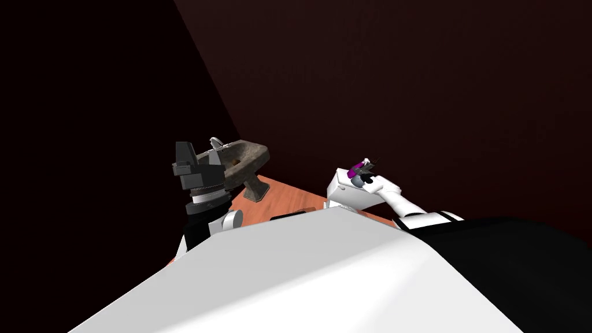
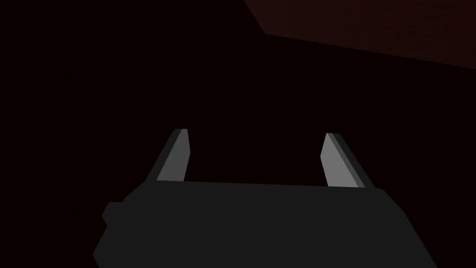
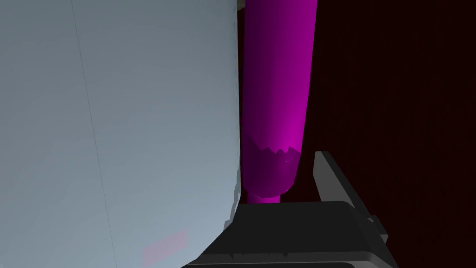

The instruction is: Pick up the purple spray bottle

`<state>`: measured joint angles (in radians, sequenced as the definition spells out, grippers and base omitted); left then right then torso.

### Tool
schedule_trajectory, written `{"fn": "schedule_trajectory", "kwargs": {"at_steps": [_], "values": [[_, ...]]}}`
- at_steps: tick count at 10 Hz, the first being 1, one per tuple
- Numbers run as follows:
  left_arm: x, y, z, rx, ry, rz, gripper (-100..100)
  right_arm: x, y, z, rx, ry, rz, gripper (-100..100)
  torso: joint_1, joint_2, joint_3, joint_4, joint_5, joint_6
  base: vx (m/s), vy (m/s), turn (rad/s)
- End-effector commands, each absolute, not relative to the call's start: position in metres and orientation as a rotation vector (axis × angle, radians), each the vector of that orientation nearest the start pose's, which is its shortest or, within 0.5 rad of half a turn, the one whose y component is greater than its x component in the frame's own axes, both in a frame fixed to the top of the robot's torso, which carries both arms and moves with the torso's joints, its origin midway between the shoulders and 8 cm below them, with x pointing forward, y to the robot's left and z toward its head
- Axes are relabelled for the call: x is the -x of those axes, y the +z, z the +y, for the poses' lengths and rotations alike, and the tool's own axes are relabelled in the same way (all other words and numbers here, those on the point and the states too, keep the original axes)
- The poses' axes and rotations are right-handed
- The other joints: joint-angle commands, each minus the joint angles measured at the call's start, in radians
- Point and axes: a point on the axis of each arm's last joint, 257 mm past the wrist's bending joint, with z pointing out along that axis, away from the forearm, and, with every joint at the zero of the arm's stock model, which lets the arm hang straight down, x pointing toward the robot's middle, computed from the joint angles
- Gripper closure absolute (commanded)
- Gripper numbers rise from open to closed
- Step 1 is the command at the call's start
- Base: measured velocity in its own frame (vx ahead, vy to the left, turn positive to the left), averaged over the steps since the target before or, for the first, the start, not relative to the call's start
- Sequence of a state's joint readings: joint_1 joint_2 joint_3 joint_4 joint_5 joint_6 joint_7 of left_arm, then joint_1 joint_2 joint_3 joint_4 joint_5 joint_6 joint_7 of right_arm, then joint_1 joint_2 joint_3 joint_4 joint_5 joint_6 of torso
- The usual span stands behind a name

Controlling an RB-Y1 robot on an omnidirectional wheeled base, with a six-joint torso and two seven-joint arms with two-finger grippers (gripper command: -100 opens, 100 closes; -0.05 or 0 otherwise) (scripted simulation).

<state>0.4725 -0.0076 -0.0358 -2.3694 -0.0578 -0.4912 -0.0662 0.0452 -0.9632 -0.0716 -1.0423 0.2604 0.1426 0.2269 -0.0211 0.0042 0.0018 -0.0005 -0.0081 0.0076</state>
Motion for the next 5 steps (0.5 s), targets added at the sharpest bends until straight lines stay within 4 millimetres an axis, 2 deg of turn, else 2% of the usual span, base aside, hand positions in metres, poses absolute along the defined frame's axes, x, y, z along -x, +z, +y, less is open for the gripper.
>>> {"fn": "schedule_trajectory", "kwargs": {"at_steps": [1, 2, 3, 4, 5], "values": [[-0.329, 0.07, 0.255, 0.524, -1.269, 0.577, 0, -0.424, -0.237, -0.74, -0.64, -0.43, 1.788, -100, 0.0, 0.0, 0.0, 0.0, 0.0, 0.0, -0.047, -0.007, -0.03], [-0.329, 0.07, 0.255, 0.524, -1.269, 0.577, 0, -0.433, -0.228, -0.742, -0.648, -0.424, 1.767, -100, 0.002, -0.004, -0.002, -0.001, 0.001, 0.0, -0.001, 0.016, -0.008], [-0.329, 0.07, 0.255, 0.524, -1.269, 0.577, 0, -0.432, -0.258, -0.733, -0.652, -0.453, 1.824, -100, 0.004, -0.007, -0.004, -0.002, 0.001, -0.001, -0.138, -0.029, 0.27], [-0.329, 0.07, 0.255, 0.524, -1.269, 0.577, 0, -0.438, -0.253, -0.733, -0.653, -0.447, 1.814, -100, 0.003, -0.002, -0.002, -0.002, -0.002, -0.003, -0.198, -0.081, 0.136], [-0.329, 0.07, 0.255, 0.524, -1.269, 0.577, 0, -0.444, -0.248, -0.735, -0.662, -0.446, 1.801, -100, -0.001, 0.001, -0.001, -0.002, -0.005, -0.002, -0.112, -0.047, -0.009]]}}
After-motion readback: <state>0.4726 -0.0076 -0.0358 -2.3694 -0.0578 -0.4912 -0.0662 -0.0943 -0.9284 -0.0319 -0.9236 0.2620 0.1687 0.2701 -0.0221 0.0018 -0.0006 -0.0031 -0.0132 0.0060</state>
